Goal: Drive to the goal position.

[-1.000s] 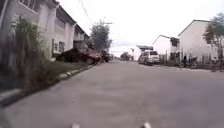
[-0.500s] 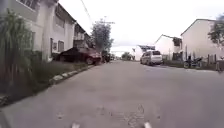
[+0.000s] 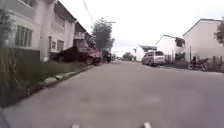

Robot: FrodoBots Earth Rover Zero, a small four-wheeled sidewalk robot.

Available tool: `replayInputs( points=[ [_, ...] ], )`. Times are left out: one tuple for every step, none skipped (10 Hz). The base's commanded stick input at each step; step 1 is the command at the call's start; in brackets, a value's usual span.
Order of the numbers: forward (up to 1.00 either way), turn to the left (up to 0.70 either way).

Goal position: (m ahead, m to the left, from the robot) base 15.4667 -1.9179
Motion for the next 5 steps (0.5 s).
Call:
replayInputs(
  points=[
    [0.85,0.0],
    [0.85,0.0],
    [0.85,0.0],
    [0.85,0.0],
    [0.85,0.0]
  ],
)
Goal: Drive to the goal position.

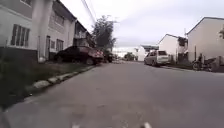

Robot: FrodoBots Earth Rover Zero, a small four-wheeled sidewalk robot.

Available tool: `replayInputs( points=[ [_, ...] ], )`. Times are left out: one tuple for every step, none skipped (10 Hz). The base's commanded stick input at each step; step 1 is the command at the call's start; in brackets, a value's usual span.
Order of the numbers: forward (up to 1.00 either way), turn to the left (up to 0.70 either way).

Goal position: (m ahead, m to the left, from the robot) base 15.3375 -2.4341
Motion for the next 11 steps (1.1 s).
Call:
replayInputs(
  points=[
    [0.85,0.0],
    [0.85,0.0],
    [0.85,0.0],
    [0.85,0.0],
    [0.85,0.0],
    [0.85,0.0],
    [0.85,0.0],
    [0.85,0.0],
    [0.85,0.0],
    [0.85,0.0],
    [0.85,0.0]
  ],
)
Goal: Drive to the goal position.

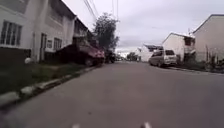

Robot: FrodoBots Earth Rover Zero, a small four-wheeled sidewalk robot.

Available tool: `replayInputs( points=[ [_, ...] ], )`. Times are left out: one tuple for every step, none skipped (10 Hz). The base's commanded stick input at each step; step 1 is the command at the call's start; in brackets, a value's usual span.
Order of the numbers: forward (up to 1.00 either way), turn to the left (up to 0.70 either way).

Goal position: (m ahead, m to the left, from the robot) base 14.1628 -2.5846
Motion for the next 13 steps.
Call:
replayInputs(
  points=[
    [0.85,0.0],
    [0.85,0.0],
    [0.85,0.0],
    [0.85,0.0],
    [0.85,0.0],
    [0.85,0.0],
    [0.85,0.0],
    [0.85,0.0],
    [0.85,0.0],
    [0.85,0.0],
    [0.85,0.0],
    [0.85,0.0],
    [0.85,0.0]
  ],
)
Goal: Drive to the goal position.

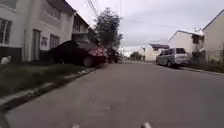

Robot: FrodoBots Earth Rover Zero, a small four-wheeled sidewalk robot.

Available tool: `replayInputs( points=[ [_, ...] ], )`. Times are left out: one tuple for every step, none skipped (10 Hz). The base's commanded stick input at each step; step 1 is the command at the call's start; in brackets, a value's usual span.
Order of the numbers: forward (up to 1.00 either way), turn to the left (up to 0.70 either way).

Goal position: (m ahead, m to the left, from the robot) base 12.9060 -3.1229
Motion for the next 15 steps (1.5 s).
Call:
replayInputs(
  points=[
    [0.85,0.0],
    [0.85,0.0],
    [0.85,0.0],
    [0.85,0.0],
    [0.85,0.0],
    [0.85,0.0],
    [0.85,0.0],
    [0.85,0.0],
    [0.85,0.0],
    [0.85,0.0],
    [0.85,0.0],
    [0.85,0.0],
    [0.85,0.0],
    [0.85,0.0],
    [0.85,0.0]
  ],
)
